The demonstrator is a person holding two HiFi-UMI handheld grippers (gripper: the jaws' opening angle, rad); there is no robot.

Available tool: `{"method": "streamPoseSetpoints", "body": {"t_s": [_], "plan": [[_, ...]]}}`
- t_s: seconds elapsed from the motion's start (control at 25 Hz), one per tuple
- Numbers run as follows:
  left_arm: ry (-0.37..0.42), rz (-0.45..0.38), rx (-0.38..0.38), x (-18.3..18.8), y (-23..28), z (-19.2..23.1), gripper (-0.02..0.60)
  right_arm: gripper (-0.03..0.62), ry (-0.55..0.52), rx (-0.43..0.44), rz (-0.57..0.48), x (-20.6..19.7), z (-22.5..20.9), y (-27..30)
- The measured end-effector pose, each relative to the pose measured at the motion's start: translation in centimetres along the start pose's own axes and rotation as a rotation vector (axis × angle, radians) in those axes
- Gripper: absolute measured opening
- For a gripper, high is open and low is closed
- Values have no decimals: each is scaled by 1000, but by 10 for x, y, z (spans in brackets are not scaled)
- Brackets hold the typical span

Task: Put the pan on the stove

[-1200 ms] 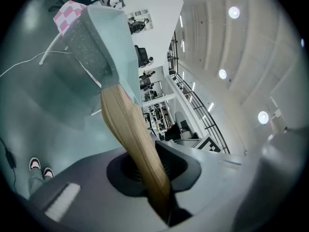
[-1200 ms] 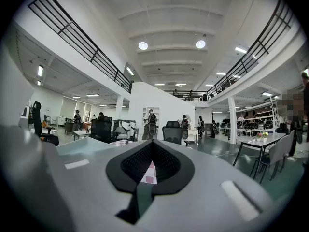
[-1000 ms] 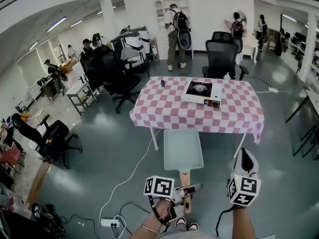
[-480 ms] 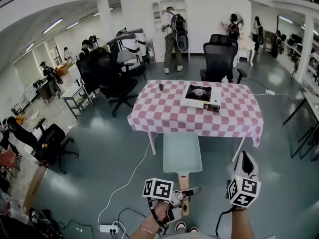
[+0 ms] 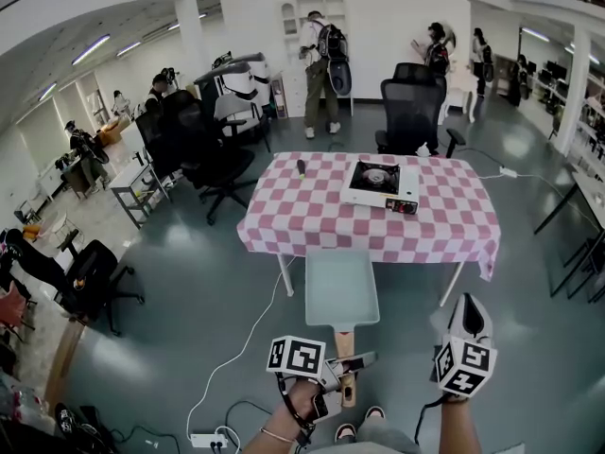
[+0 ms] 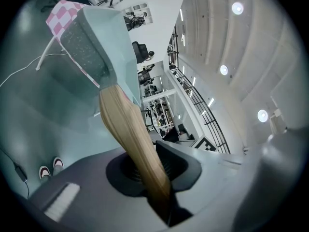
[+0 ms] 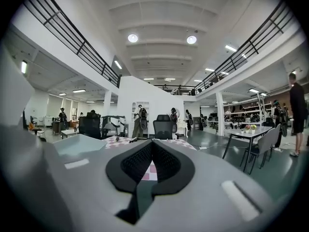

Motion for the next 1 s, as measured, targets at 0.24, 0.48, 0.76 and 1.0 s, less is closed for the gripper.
{"method": "streamPoseSetpoints", "body": {"t_s": [0.24,0.48,0.76,1.0], "plan": [[-7,9,5,15,8,5,50,11,3,4,-3,-3,6,21],[-17,0,6,34,27,11,54,11,13,13,2,-10,2,50],[-13,-6,16,66,61,16,55,11,31,20,5,-19,-11,101],[-21,-18,30,96,98,16,55,11,47,43,19,-28,-24,151]]}}
Point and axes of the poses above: the fingertips, and each gripper's own axes: y forward along the fingers, z to its left, x out of its top, the point moved 8 cm from there along -y, backward along the fingers, and after that the axes turned 15 degrees about -z, right-handed, at the moved point
